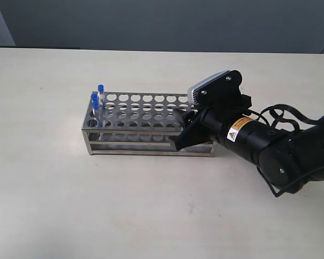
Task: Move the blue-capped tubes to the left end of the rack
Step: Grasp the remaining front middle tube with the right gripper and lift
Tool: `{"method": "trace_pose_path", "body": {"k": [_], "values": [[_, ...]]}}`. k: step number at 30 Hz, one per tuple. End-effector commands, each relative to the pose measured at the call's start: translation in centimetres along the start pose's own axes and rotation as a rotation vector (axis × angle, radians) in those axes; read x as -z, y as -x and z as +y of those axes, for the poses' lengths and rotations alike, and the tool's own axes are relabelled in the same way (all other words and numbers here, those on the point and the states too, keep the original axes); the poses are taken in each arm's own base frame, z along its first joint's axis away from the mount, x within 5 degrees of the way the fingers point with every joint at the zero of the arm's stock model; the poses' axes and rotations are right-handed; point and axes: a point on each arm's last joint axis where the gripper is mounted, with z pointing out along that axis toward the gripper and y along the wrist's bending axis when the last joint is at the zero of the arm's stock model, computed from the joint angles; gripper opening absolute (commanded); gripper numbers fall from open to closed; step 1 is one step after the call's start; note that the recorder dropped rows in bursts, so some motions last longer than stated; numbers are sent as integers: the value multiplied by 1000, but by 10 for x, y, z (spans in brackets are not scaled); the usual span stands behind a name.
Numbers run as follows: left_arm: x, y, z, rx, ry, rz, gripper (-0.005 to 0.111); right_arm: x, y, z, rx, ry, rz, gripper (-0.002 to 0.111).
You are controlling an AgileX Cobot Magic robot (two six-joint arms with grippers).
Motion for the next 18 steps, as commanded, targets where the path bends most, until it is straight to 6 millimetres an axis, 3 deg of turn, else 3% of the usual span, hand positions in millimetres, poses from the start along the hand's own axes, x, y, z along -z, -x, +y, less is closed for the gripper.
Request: {"method": "trace_pose_path", "body": {"k": [1,11,13,14,15,18], "values": [[0,0,0,6,1,-10,0,0,1,-3,1,-14,-15,48],[0,0,0,6,1,-10,0,-9,-11,-2,-17,-20,-28,45],[0,0,0,6,1,-10,0,-9,-11,-2,-19,-21,-32,23],[0,0,0,6,1,-10,0,-9,-11,-2,-21,-21,-32,6],[0,0,0,6,1,-10,0,-9,-11,-2,-24,-21,-32,0],[0,0,0,6,1,-10,0,-6,-1,-1,-12,-11,-91,2]]}}
